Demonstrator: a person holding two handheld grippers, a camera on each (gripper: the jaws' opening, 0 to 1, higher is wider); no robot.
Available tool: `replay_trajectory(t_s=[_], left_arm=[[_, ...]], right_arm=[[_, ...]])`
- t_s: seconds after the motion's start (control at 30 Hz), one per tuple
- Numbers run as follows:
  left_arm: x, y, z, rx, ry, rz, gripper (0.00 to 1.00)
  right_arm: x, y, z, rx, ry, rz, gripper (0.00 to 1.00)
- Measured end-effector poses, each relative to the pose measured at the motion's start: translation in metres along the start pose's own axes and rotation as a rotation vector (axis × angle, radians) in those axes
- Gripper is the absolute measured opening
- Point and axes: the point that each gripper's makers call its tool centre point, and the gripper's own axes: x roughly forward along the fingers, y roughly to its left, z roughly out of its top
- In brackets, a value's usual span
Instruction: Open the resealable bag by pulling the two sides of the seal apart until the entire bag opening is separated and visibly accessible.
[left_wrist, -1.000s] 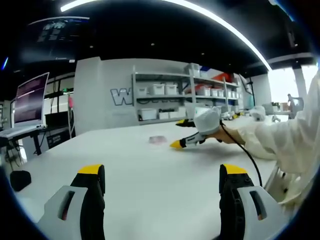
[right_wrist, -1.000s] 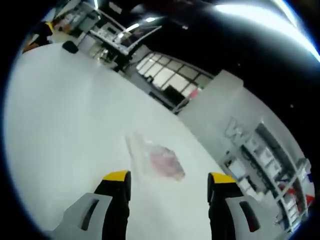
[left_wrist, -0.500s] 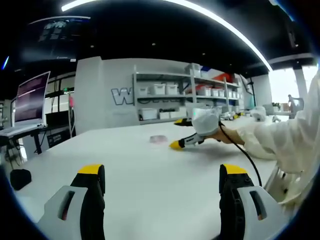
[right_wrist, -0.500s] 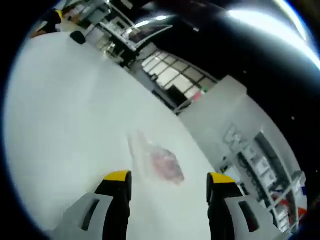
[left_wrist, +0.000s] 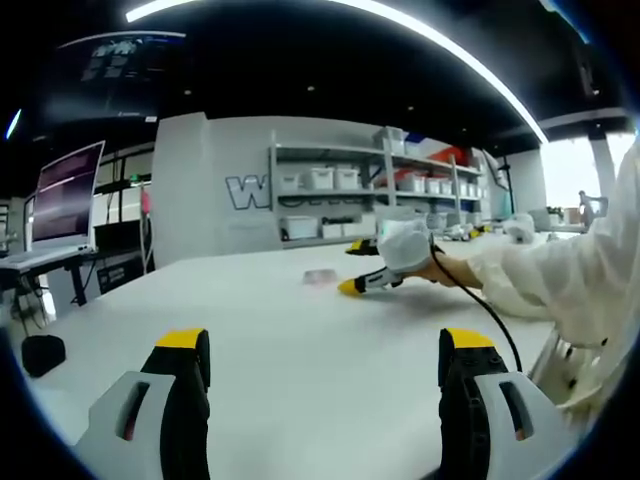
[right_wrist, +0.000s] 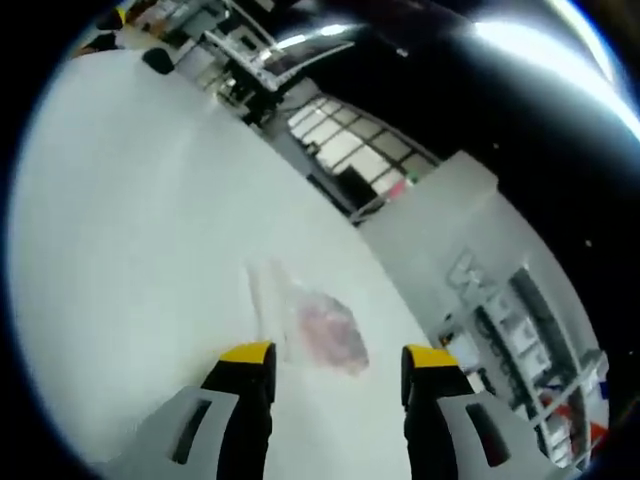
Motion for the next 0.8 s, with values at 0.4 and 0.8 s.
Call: replay_trajectory(t_s=[0.4, 0.8], left_arm=[[-0.001, 0.003, -0.003, -0.007, 0.003, 0.005, 0.94], [-0.003, 0.005, -0.004, -0.008, 0.004, 0.009, 0.94]], right_arm=[[0.008, 0.006, 0.004, -0.068, -0.012, 0.02, 0.38], [0.015, 0.016, 0.004, -0.115, -0.01, 0.05, 0.22]])
